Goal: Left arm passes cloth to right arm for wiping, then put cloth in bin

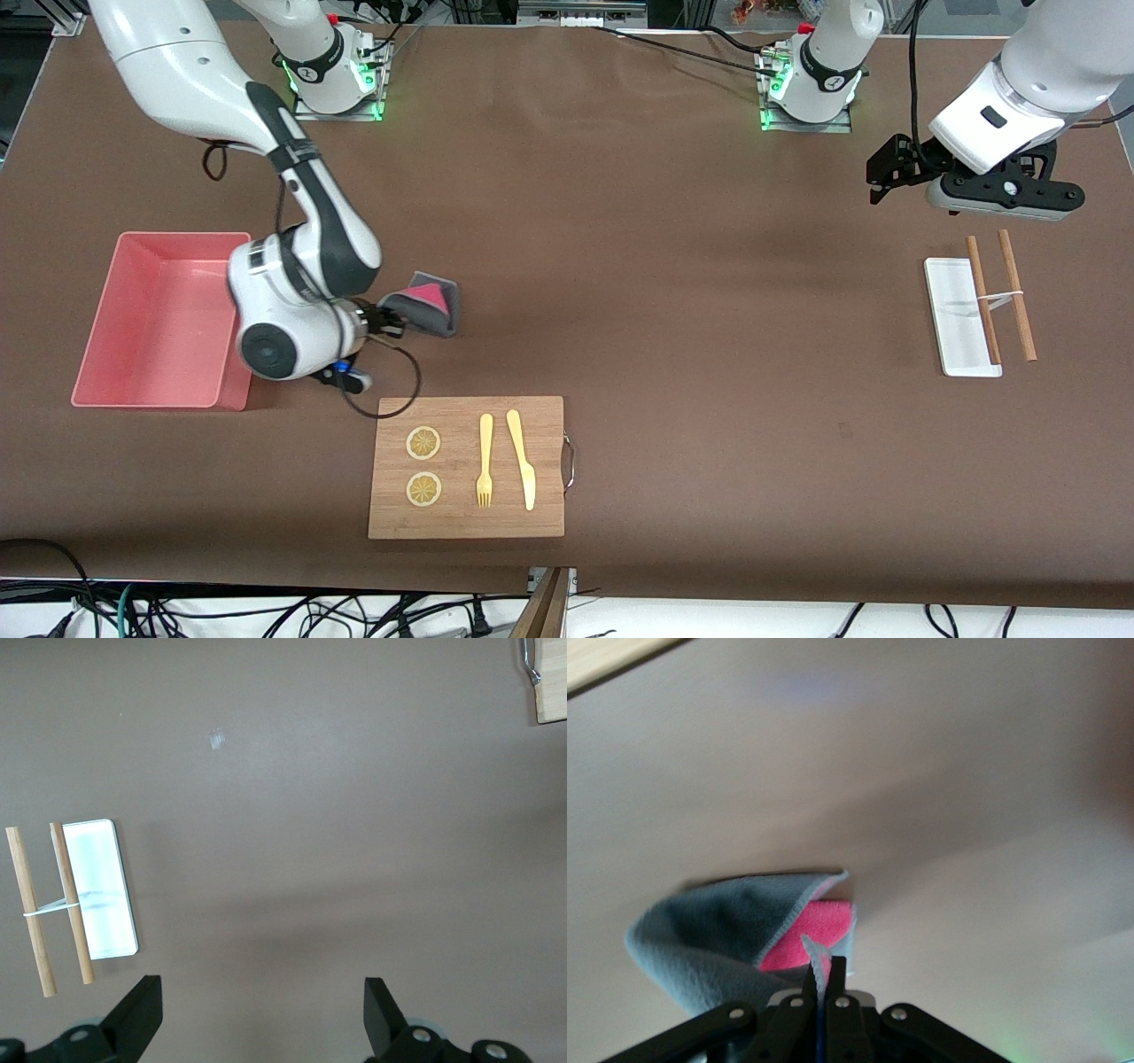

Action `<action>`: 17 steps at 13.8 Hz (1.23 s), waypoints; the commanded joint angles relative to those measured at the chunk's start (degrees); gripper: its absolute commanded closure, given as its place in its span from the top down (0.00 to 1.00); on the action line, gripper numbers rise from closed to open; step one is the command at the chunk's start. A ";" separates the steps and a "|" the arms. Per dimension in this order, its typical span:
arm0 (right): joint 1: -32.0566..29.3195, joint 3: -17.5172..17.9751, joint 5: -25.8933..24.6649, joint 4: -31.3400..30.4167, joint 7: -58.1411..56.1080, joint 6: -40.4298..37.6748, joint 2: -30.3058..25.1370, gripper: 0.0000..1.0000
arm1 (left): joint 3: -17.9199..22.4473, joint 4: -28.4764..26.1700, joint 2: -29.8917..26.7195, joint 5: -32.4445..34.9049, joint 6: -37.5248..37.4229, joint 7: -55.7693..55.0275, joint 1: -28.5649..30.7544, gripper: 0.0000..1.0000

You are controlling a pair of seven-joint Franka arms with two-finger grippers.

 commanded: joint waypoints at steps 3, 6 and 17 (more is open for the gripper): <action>-0.28 -6.17 -0.54 -0.53 -13.30 -2.91 -2.39 0.00 | -0.08 1.21 0.31 0.13 -0.72 1.17 0.38 1.00; -0.81 -6.26 -1.06 1.13 -13.58 -9.22 -7.31 0.00 | -0.08 1.21 0.31 0.13 -0.81 1.17 0.47 1.00; -3.54 -18.10 -7.21 22.41 -37.45 -40.27 -12.60 0.00 | -0.17 1.21 0.31 0.13 -0.72 1.17 0.47 1.00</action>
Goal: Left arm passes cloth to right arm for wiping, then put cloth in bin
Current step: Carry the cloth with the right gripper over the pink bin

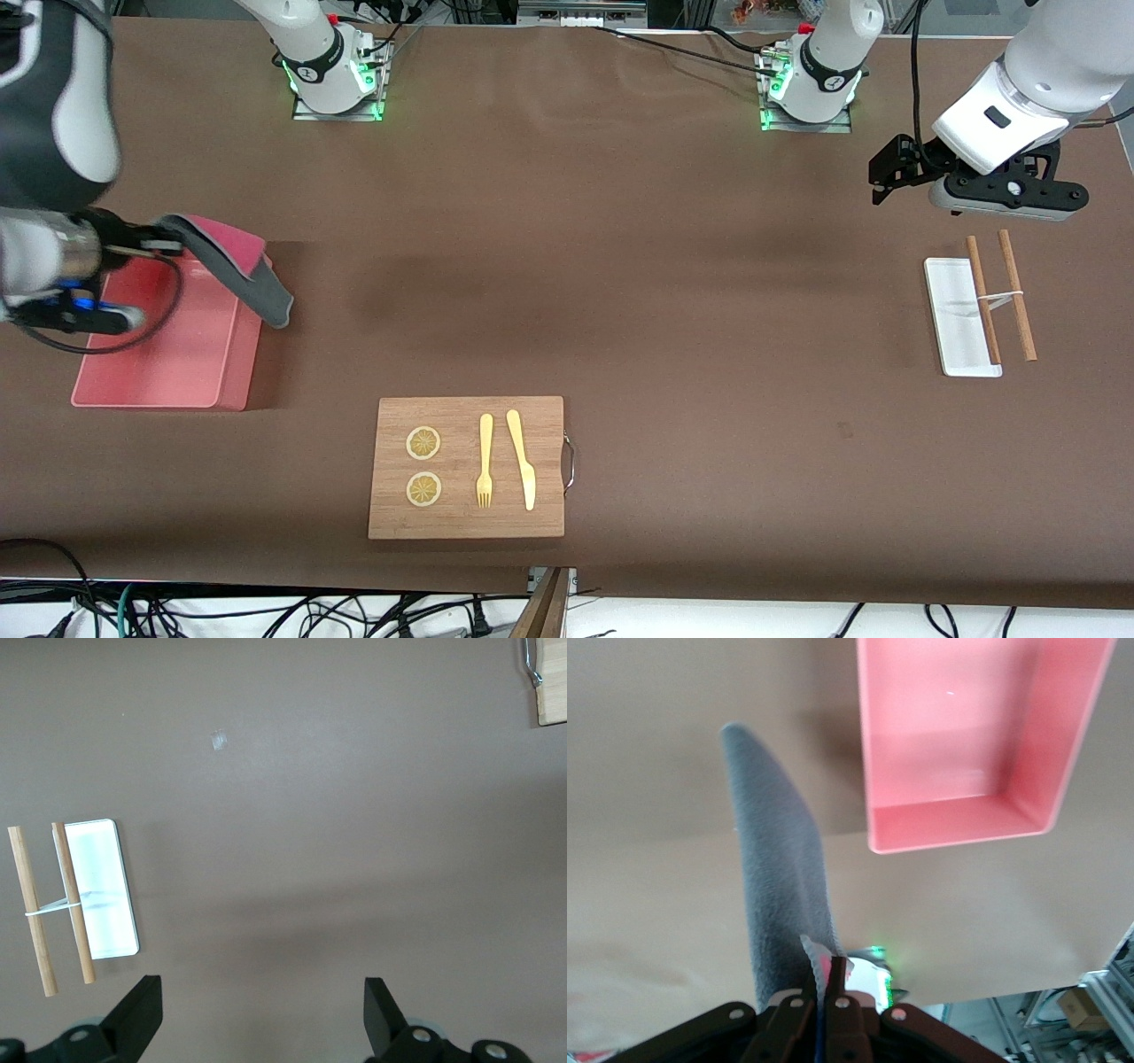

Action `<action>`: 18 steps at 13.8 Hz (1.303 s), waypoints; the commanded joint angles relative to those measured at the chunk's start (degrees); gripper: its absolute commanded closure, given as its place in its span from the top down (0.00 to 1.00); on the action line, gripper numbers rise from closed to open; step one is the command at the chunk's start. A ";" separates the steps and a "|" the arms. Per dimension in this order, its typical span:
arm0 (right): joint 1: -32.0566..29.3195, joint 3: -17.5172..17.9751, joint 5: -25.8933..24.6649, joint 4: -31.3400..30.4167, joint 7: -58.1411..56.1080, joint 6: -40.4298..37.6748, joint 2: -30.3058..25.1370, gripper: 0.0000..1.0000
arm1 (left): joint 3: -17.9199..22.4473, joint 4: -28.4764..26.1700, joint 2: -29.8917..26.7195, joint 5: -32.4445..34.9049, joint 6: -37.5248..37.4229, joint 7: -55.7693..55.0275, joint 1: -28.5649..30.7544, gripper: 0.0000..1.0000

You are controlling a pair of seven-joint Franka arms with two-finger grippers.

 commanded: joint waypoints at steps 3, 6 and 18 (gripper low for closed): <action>-0.74 -10.84 -4.24 1.17 -19.01 -0.91 0.73 0.00 | -0.14 1.13 0.40 0.13 -0.72 1.17 0.30 1.00; -1.88 -11.39 -7.58 -2.77 -22.64 3.73 1.17 0.00 | -0.14 1.22 0.40 0.13 -0.72 1.17 0.21 1.00; -4.52 -11.30 1.11 -22.20 -22.21 39.05 11.45 0.00 | -0.14 1.22 0.40 0.13 -0.72 1.17 0.30 1.00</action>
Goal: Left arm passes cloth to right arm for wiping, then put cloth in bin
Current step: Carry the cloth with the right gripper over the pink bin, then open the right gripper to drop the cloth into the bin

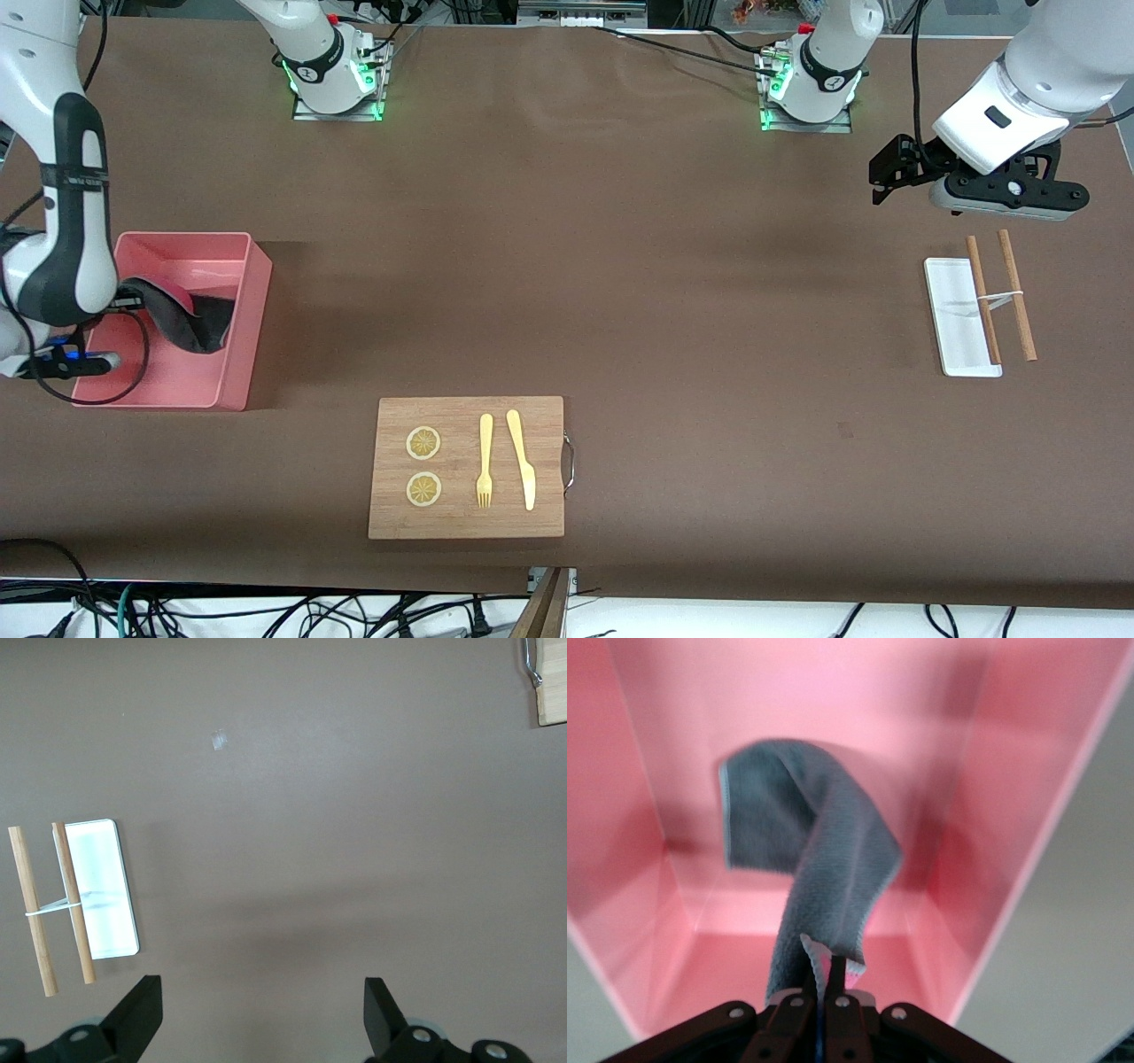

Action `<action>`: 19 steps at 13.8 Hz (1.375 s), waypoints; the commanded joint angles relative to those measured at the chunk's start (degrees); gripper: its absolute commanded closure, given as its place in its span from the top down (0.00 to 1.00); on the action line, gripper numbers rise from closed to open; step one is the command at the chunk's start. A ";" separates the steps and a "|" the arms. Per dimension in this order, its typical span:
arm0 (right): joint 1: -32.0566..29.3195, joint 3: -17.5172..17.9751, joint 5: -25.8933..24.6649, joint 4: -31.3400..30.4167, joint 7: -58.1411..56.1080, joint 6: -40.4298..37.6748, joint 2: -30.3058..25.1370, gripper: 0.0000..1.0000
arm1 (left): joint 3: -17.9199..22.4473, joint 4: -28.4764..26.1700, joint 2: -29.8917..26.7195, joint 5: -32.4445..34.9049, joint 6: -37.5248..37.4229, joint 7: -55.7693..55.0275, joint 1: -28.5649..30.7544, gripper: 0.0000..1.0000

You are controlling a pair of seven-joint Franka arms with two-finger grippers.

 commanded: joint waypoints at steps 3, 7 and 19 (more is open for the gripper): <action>-0.38 0.43 1.91 -4.05 -0.33 8.51 0.38 0.71 | -0.15 1.19 0.31 0.13 -0.72 1.17 0.29 1.00; -0.38 0.70 4.64 -2.47 -0.86 5.80 -4.96 1.00 | -0.07 1.19 0.40 0.13 -0.72 1.26 0.46 1.00; -0.12 15.19 1.12 0.17 9.43 -9.60 -27.48 1.00 | 0.02 1.19 0.40 0.04 -0.72 1.26 0.55 1.00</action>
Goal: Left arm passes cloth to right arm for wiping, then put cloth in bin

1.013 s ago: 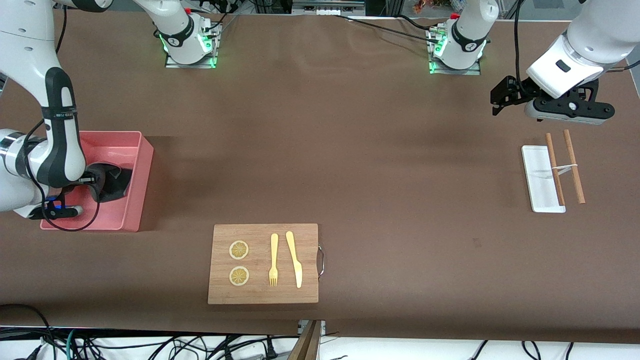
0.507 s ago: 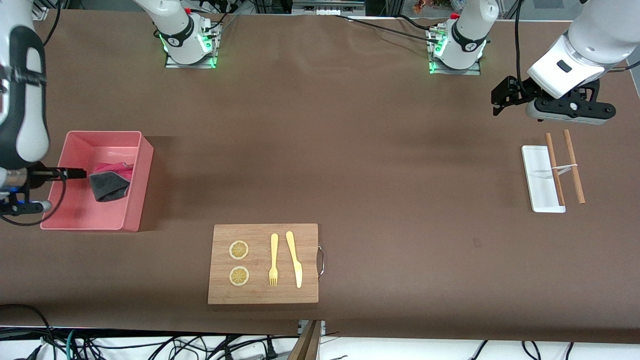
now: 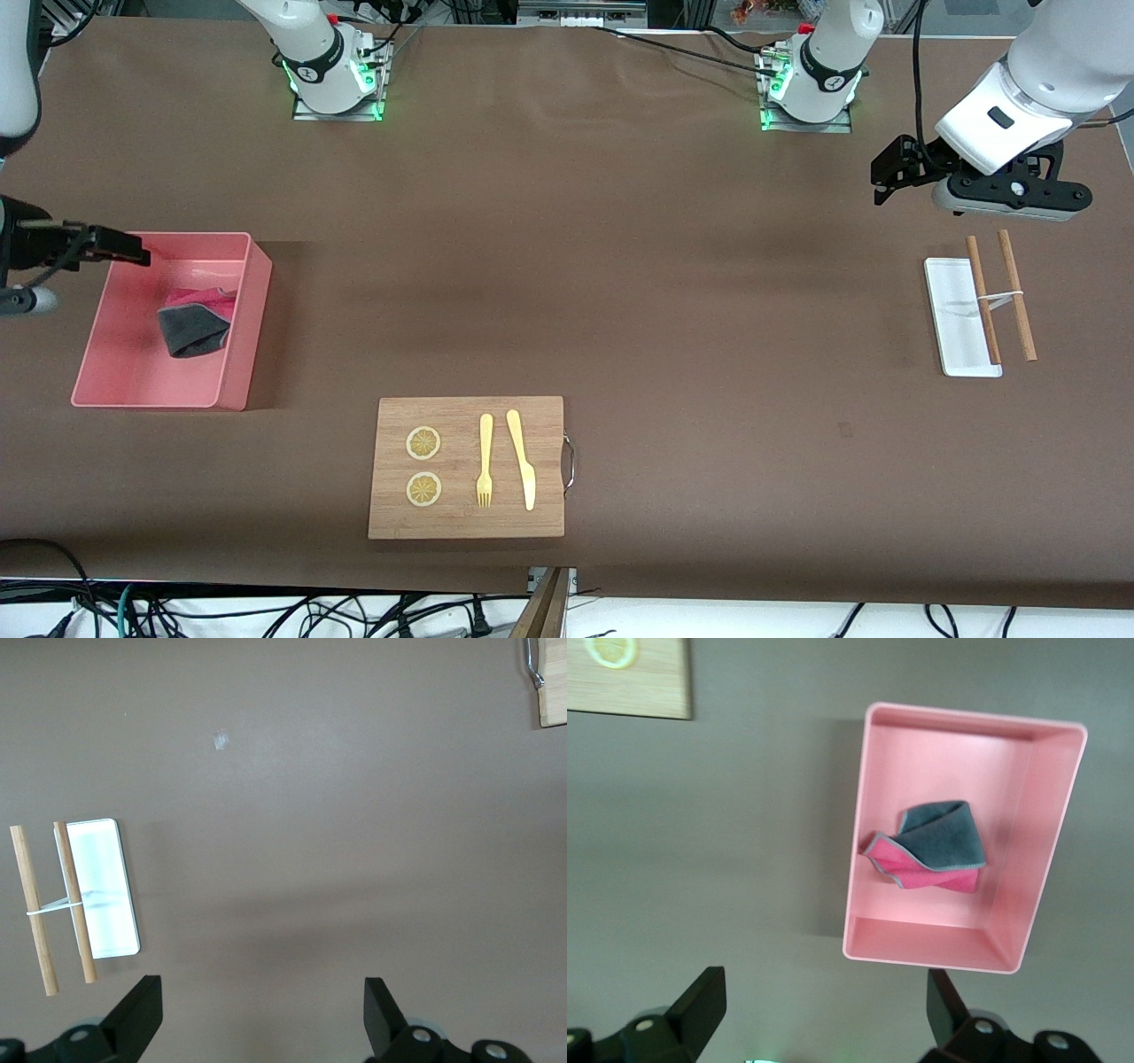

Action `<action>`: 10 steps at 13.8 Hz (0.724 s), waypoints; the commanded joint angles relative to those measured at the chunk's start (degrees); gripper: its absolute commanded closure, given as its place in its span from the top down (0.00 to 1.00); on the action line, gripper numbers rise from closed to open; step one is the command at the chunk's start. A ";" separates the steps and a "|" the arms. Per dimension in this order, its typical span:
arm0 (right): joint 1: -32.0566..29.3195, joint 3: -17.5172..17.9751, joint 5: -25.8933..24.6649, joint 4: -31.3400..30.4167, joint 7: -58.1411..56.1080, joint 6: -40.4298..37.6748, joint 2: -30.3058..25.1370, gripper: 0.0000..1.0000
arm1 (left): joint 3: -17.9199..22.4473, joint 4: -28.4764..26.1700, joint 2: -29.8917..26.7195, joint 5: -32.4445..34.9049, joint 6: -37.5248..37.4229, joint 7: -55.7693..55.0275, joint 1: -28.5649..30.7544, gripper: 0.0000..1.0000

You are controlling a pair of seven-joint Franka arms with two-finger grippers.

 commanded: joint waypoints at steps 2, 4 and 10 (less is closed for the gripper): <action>-0.61 1.91 -1.00 -1.59 0.61 0.97 -5.93 1.00 | -0.09 1.18 0.40 0.04 -0.72 1.26 0.43 1.00; -0.62 2.26 -0.83 -2.28 0.44 0.88 -8.48 1.00 | -0.09 1.18 0.40 0.04 -0.72 1.26 0.43 1.00; -0.62 3.84 -1.00 -1.94 9.23 -1.40 -9.20 1.00 | -0.09 1.18 0.40 0.04 -0.72 1.26 0.43 1.00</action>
